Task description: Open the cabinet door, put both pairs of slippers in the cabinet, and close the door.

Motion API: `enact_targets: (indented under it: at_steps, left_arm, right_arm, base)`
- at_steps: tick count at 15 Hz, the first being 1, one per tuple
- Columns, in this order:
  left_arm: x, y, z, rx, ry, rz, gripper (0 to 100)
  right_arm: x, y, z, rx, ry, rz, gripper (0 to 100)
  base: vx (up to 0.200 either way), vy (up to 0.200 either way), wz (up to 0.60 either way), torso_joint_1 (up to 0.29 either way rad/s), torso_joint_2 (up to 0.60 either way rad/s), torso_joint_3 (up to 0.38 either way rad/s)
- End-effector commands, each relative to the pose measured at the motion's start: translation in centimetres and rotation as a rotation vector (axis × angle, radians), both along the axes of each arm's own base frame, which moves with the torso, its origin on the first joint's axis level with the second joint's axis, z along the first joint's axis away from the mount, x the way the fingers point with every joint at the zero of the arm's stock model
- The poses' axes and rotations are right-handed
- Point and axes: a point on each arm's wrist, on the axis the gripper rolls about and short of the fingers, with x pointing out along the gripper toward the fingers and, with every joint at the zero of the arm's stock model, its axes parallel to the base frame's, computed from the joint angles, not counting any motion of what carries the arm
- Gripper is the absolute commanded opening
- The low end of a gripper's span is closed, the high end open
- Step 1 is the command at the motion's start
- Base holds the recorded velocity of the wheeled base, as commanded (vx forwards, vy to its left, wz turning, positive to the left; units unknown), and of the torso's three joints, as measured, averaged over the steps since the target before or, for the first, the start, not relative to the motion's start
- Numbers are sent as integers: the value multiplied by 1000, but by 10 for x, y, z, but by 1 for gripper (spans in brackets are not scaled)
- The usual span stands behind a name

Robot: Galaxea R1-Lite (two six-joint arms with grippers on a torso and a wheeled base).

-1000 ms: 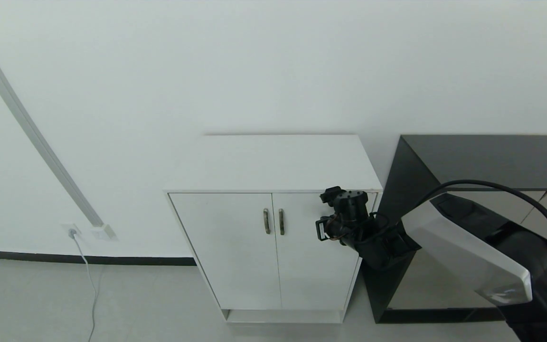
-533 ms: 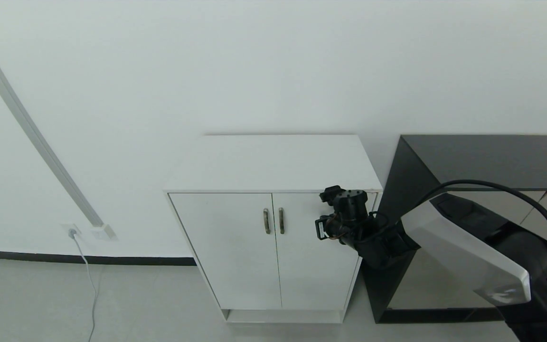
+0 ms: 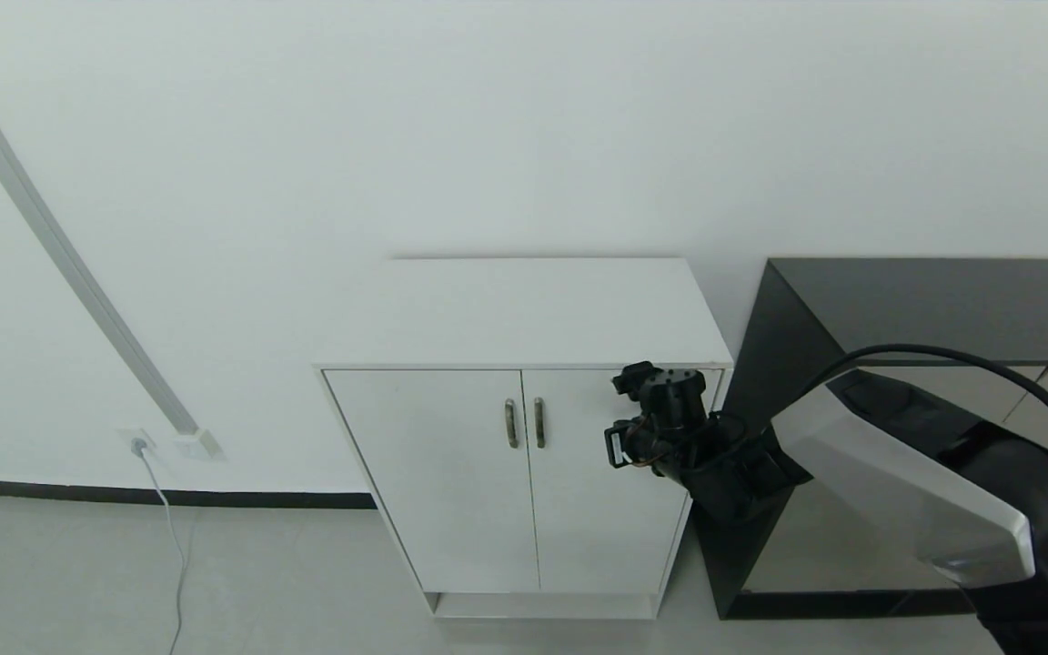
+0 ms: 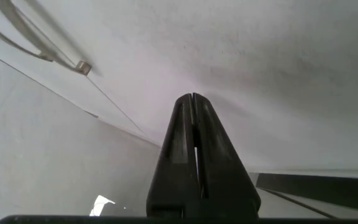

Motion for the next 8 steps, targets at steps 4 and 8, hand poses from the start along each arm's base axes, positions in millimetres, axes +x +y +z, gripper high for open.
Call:
enact_targets:
  at_steps: [4, 8]
  left_arm:
    - [0, 0, 0, 0, 1, 0, 0]
    - [0, 0, 0, -2, 1, 1, 0]
  right_arm:
    - [-31, -15, 35, 43, -34, -30, 0]
    - [-66, -49, 64, 36, -72, -124, 0]
  base:
    - [0, 0, 0, 0, 0, 0]
    - [0, 0, 0, 0, 0, 0]
